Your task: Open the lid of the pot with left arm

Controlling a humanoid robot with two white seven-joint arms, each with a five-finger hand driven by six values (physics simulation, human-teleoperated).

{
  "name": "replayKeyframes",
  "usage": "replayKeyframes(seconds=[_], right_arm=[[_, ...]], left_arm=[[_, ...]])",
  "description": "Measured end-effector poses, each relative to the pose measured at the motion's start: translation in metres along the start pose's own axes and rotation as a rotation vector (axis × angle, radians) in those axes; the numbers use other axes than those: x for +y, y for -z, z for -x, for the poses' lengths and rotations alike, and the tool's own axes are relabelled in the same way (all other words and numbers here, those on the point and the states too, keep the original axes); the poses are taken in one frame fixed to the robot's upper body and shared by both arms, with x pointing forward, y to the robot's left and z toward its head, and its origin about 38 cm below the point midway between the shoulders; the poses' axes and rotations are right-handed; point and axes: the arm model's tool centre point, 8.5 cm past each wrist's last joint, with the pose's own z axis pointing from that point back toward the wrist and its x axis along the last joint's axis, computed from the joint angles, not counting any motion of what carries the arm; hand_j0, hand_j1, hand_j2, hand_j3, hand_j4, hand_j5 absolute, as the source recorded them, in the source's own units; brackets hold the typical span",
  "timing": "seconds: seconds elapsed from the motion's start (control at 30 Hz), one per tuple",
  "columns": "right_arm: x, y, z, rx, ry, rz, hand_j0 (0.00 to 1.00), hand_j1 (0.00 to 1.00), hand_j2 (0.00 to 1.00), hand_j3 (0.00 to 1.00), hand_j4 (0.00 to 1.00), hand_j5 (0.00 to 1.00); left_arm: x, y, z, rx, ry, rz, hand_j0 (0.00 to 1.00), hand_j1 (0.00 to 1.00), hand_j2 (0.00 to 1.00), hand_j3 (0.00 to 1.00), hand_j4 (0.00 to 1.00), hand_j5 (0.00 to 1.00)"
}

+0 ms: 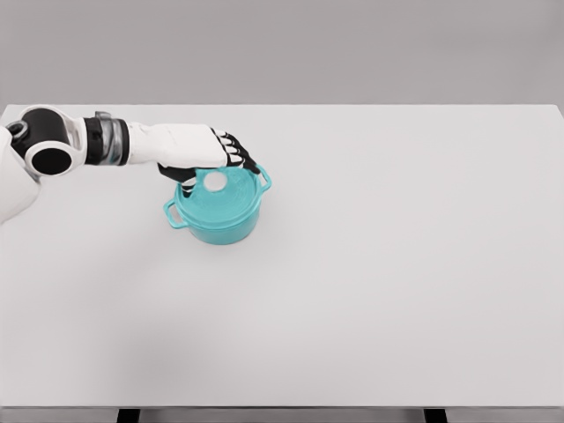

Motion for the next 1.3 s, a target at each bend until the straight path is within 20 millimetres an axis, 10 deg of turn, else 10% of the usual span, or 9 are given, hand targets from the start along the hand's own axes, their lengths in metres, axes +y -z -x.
replayKeyframes(seconds=[1.3], right_arm=[[0.0,0.0,0.0,0.0,0.0,0.0,1.0,1.0,1.0,1.0,1.0,1.0]], left_arm=[[-0.004,-0.031,0.005,0.04,0.034,0.033,0.36,0.36,0.36,0.36,0.36,0.36]])
